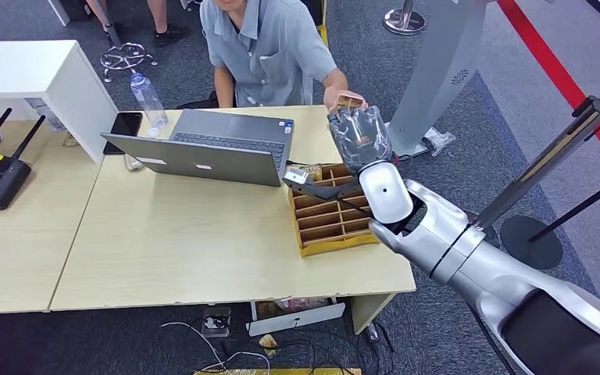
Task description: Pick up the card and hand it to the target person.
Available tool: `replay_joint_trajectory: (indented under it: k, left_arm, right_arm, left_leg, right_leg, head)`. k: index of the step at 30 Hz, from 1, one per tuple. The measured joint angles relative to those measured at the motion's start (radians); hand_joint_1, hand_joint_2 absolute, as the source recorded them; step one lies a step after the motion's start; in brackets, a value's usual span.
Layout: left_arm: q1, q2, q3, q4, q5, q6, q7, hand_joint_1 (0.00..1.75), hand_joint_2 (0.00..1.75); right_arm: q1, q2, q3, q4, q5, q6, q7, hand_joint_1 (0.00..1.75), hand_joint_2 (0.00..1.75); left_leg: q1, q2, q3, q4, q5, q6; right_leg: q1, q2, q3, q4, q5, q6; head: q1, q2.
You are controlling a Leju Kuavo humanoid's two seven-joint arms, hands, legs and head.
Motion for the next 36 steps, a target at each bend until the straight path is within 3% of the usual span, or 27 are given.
replay_joint_trajectory:
  k: [13,14,15,18,20,30,33,36]
  left_arm:
    - [-0.001,-0.001,0.000,-0.002,-0.004,-0.003,0.001,0.00,0.00]
    - [-0.001,-0.001,0.000,-0.002,-0.004,-0.004,0.001,0.00,0.00]
    - [-0.001,-0.001,0.000,-0.002,-0.004,-0.004,0.001,0.00,0.00]
    - [-0.001,-0.001,0.000,-0.002,-0.004,-0.006,0.001,0.00,0.00]
    - [-0.001,-0.001,0.000,-0.002,-0.004,-0.005,0.001,0.00,0.00]
    - [0.003,-0.001,0.002,-0.002,0.006,0.010,-0.002,0.00,0.00]
    - [0.014,-0.001,0.005,-0.004,0.018,0.024,-0.008,0.00,0.00]
    - [0.029,-0.001,0.014,-0.007,0.039,0.037,-0.025,0.00,0.00]
  right_arm:
    - [-0.002,0.029,-0.008,0.000,-0.012,-0.029,-0.021,1.71,1.75]
    - [-0.002,0.031,-0.008,0.001,-0.012,-0.029,-0.021,1.57,1.75]
    - [-0.002,0.032,-0.008,0.002,-0.012,-0.029,-0.021,1.32,1.75]
    - [-0.002,0.037,-0.008,0.006,-0.012,-0.027,-0.021,0.31,1.75]
    - [-0.002,0.040,-0.008,0.010,-0.012,-0.027,-0.022,0.00,1.75]
    - [0.028,0.045,-0.011,0.015,-0.073,-0.071,-0.025,0.00,1.75]
    - [0.082,0.047,-0.037,-0.005,-0.268,-0.139,-0.079,0.00,1.75]
    - [0.164,0.057,-0.098,-0.042,-0.659,-0.197,-0.214,0.00,1.75]
  left_leg:
    - [0.000,0.000,0.000,0.000,0.000,0.000]
    - [0.000,0.000,0.000,0.000,0.000,0.000]
    - [0.000,0.000,0.000,0.000,0.000,0.000]
    - [0.000,0.000,0.000,0.000,0.000,0.000]
    - [0.000,0.000,0.000,0.000,0.000,0.000]
    - [0.000,0.000,0.000,0.000,0.000,0.000]
    - [0.000,0.000,0.000,0.000,0.000,0.000]
    - [0.000,0.000,0.000,0.000,0.000,0.000]
  right_leg:
    - [0.000,0.000,0.000,0.000,0.000,0.000]
    - [0.000,0.000,0.000,0.000,0.000,0.000]
    - [0.000,0.000,0.000,0.000,0.000,0.000]
    - [0.000,0.000,0.000,0.000,0.000,0.000]
    - [0.000,0.000,0.000,0.000,0.000,0.000]
    - [0.000,0.000,0.000,0.000,0.000,0.000]
    - [0.000,0.000,0.000,0.000,0.000,0.000]
    - [0.000,0.000,0.000,0.000,0.000,0.000]
  head:
    - [0.000,0.000]
    - [0.000,0.000]
    - [0.000,0.000]
    - [0.000,0.000]
    - [0.000,0.000]
    - [0.000,0.000]
    - [0.000,0.000]
    - [0.000,0.000]
